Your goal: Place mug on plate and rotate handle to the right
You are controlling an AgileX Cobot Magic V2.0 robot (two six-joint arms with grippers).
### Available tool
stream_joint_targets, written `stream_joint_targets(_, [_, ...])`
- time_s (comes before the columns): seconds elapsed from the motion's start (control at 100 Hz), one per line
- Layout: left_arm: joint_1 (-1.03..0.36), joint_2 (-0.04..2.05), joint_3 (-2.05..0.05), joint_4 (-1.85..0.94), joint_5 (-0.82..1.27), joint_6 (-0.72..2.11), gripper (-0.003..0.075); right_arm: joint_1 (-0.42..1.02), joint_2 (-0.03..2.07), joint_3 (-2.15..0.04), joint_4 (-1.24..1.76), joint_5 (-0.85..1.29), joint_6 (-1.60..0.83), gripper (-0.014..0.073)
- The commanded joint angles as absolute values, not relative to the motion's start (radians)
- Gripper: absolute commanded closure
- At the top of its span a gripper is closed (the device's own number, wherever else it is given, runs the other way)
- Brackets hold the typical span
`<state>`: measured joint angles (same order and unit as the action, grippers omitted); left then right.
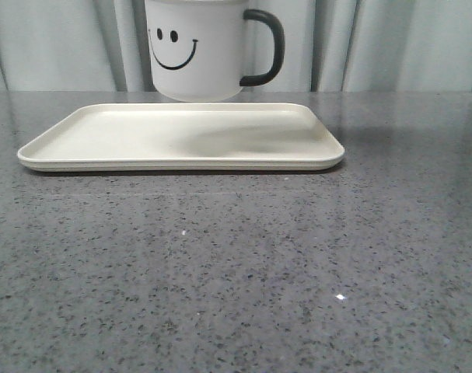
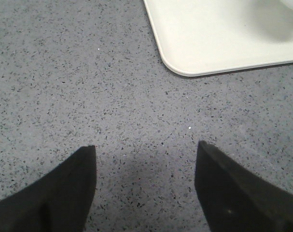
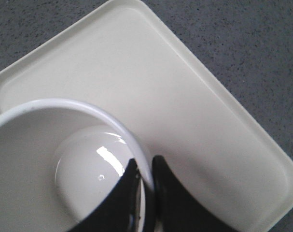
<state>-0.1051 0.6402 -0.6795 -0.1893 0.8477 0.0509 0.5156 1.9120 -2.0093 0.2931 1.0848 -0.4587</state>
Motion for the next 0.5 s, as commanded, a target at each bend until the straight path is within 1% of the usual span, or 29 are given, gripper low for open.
stream_joint_targets(0.0, [-0.103,0.638,-0.706,-0.203,0.788,0.044,0.0292,0.516,1.897,-2.104,0.307,1.133,-0.544,0.0657])
stream_joint_targets(0.24, [-0.103,0.638,-0.706,-0.203,0.788,0.044,0.0292,0.516,2.045,-2.312,0.343,1.33,-0.649,0.0657])
stream_joint_targets(0.34, [-0.103,0.638,-0.706,-0.203,0.788,0.044,0.0292,0.516,2.094,-2.368,0.369,1.335,-0.689,0.0657])
stream_joint_targets(0.49, [-0.105,0.638,-0.706,-0.203,0.788,0.044,0.0292,0.516,2.126,-2.377,0.396,1.335,-0.729,0.0657])
